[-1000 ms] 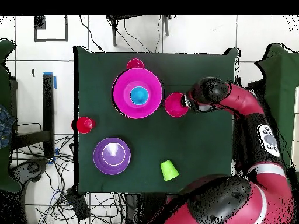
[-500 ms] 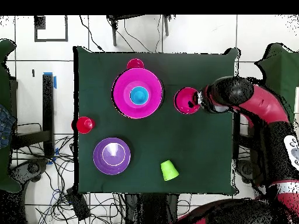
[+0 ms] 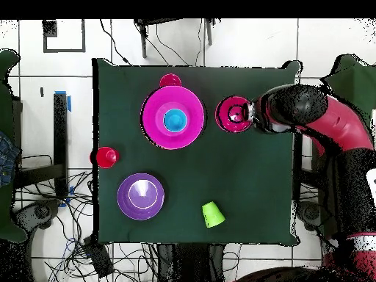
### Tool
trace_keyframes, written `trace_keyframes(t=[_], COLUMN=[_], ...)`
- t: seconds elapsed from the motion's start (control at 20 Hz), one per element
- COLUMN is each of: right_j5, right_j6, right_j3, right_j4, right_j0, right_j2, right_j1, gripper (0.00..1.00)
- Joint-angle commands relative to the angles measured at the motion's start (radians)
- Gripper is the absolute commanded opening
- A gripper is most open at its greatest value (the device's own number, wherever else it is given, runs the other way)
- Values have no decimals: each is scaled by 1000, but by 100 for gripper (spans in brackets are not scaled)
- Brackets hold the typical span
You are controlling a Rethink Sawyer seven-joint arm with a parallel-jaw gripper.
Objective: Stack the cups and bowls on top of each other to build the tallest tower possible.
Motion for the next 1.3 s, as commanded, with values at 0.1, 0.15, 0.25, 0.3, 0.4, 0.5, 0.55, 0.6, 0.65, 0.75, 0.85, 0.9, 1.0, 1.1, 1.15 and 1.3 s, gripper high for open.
trace_keyframes(t=[0.1,0.15,0.25,0.3,0.4,0.5,0.55,0.6,0.65,0.75,0.85,0.9,1.0,1.1,1.15,1.3], right_j5=[56,60,58,43,34,28,25,3,0,-7,-18,-20,-37,-49,-54,-79], right_j6=[-52,-51,-37,-25,-23,-25,-22,-8,7,31,53,71,94,110,119,138], right_j3=[91,89,101,125,140,151,154,166,170,176,175,165,151,131,117,98], right_j4=[78,82,103,129,160,173,178,192,200,215,224,218,213,211,209,194], right_j0=[20,22,20,7,-2,-6,-4,-6,-3,2,9,21,38,52,61,80], right_j2=[135,137,146,161,184,195,197,203,201,197,192,176,157,145,139,119], right_j1=[-28,-29,-39,-50,-55,-58,-59,-58,-59,-59,-54,-45,-29,-13,-3,18], gripper=[0,0,0,0,0,0,0,0,0,0,0,0,0,0,0,0])
